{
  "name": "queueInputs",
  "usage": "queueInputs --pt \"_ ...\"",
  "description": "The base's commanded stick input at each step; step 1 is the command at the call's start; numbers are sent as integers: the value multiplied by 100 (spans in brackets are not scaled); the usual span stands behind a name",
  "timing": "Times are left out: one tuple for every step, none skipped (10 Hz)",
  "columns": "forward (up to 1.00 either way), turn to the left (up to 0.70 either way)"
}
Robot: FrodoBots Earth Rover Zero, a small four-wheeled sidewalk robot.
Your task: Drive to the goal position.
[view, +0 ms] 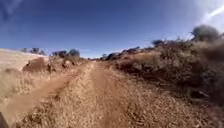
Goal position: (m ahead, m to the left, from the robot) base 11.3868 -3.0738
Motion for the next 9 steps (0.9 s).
queueInputs --pt "50 0" --pt "50 0" --pt "50 4" --pt "50 26" --pt "50 46" --pt "50 15" --pt "50 0" --pt "50 0" --pt "50 0"
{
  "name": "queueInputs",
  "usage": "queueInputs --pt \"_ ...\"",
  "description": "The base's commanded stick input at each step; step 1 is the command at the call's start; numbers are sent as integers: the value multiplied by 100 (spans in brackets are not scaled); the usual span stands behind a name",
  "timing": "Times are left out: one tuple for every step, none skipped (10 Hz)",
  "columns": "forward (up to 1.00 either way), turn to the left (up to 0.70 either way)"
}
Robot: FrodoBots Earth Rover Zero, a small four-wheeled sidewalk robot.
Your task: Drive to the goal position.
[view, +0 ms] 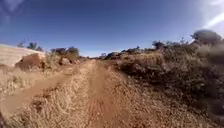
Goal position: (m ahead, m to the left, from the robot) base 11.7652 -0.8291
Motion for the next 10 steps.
queueInputs --pt "50 0" --pt "50 0" --pt "50 0" --pt "50 0" --pt "50 0" --pt "50 0" --pt "50 0" --pt "50 0" --pt "50 0" --pt "50 0"
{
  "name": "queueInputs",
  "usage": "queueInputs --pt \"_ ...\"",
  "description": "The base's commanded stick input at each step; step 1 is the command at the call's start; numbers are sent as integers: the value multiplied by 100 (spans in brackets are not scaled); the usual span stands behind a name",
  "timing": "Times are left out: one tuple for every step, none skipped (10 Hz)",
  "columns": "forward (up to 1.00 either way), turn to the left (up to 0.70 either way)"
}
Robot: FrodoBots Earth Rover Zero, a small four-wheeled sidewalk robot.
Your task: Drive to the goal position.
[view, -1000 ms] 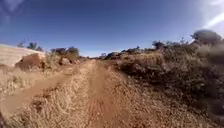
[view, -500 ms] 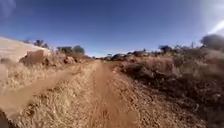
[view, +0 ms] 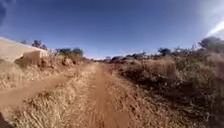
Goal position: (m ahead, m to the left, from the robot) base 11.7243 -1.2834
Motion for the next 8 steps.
queueInputs --pt "50 0" --pt "50 0" --pt "50 0" --pt "50 0" --pt "50 0" --pt "50 0" --pt "50 0" --pt "50 50"
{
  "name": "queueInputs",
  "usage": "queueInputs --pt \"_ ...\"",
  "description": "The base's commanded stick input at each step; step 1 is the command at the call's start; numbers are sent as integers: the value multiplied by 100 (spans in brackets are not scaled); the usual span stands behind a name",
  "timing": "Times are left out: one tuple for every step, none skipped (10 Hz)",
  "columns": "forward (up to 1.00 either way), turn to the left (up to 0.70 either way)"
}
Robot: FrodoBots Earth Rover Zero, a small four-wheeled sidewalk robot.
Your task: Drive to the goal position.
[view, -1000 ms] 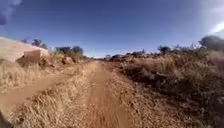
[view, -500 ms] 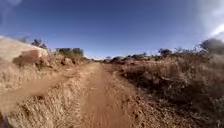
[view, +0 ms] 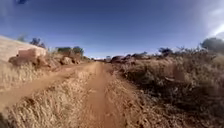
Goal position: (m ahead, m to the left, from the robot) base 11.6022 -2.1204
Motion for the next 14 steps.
queueInputs --pt "50 44" --pt "50 8" --pt "50 0" --pt "50 0" --pt "50 0" --pt "50 0" --pt "50 0" --pt "50 0" --pt "50 0" --pt "50 0" --pt "50 0" --pt "50 0" --pt "50 0" --pt "50 0"
